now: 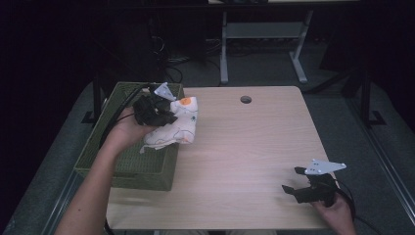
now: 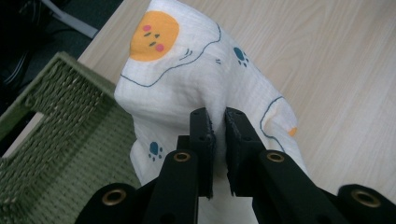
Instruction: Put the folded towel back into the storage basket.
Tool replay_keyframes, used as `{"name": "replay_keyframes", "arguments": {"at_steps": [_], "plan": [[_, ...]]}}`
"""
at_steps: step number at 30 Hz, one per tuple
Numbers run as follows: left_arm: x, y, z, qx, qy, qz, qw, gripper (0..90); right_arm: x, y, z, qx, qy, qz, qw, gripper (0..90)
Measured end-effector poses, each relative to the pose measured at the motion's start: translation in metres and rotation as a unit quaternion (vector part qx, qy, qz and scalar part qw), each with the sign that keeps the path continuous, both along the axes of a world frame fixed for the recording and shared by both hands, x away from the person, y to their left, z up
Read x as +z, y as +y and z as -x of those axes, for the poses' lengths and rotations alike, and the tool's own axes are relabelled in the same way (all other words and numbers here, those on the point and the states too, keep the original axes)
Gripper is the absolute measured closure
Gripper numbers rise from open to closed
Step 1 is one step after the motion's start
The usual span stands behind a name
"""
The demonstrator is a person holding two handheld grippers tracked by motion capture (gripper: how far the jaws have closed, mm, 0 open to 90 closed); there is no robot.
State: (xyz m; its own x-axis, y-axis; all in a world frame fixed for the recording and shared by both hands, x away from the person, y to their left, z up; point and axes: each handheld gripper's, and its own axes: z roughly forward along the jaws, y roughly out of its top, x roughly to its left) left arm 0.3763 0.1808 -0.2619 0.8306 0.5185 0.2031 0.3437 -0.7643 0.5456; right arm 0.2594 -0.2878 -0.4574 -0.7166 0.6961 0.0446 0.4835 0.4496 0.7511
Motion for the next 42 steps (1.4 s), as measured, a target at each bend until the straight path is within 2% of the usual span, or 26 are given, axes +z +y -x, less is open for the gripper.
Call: {"name": "replay_keyframes", "arguments": {"at_steps": [6, 10, 25, 32, 35, 42], "plan": [[-0.009, 0.017, -0.003, 0.016, 0.005, -0.008, 0.9998, 82.3, -0.001, 0.001, -0.001, 0.0, 0.0, 0.002, 1.0, 16.0], [-0.013, 0.026, -0.005, 0.022, 0.006, -0.002, 0.9997, 82.3, -0.001, 0.0, -0.001, 0.0, 0.001, 0.002, 1.0, 16.0], [-0.019, 0.055, -0.011, 0.044, 0.01, -0.008, 0.999, 82.2, -0.002, -0.001, -0.001, -0.004, 0.001, 0.003, 1.0, 16.0], [-0.029, 0.074, -0.015, 0.056, 0.018, -0.015, 0.9982, 82.2, -0.002, -0.002, -0.002, -0.005, 0.001, 0.006, 1.0, 16.0], [-0.031, 0.08, -0.015, 0.063, 0.023, -0.011, 0.9977, 82.2, -0.003, -0.002, -0.002, -0.006, 0.002, 0.007, 1.0, 16.0], [-0.036, 0.096, -0.015, 0.072, 0.023, -0.015, 0.997, 82.2, -0.003, -0.002, -0.002, -0.007, 0.004, 0.006, 1.0, 16.0]]}}
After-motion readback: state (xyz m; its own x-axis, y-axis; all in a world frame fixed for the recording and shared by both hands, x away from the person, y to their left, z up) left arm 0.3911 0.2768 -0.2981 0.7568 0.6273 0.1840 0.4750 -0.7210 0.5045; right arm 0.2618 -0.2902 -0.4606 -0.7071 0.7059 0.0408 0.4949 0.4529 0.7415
